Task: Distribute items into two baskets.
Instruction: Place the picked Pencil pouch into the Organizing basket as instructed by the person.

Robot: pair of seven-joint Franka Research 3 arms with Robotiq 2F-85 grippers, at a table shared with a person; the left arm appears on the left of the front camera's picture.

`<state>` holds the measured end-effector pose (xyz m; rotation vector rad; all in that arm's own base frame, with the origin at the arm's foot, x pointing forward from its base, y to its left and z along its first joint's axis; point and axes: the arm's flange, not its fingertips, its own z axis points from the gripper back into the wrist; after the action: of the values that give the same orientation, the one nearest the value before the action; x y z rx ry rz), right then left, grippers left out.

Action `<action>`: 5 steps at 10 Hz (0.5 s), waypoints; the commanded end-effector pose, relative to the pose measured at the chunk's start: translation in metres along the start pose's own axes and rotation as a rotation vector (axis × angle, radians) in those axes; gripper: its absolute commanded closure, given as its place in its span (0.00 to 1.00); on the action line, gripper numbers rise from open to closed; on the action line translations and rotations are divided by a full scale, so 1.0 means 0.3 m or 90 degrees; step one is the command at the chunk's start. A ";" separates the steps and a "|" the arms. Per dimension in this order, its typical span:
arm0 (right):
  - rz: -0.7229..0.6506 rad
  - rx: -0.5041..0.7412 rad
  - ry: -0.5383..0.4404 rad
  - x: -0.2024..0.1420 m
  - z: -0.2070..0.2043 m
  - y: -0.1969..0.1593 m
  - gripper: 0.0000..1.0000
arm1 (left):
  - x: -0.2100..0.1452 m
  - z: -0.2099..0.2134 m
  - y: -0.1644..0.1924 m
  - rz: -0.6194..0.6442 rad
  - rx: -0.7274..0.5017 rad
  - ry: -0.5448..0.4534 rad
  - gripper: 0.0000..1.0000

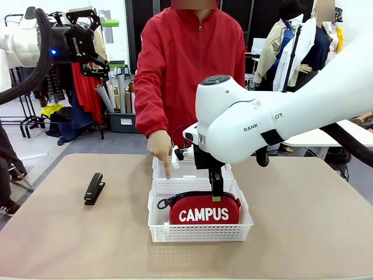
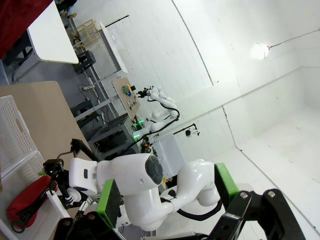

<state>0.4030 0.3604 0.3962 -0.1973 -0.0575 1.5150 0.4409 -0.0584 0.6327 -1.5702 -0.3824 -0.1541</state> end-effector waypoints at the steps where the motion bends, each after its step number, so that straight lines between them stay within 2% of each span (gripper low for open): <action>1: -0.022 0.002 -0.031 -0.037 0.012 0.007 0.00 | -0.006 0.003 -0.003 0.000 -0.002 -0.002 0.00; 5: -0.053 0.024 -0.080 -0.076 0.047 -0.024 0.00 | -0.006 0.003 -0.003 0.000 -0.002 -0.002 0.00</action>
<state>0.4105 0.3515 0.4118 -0.1064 -0.1014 1.4326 0.4409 -0.0584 0.6327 -1.5702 -0.3825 -0.1541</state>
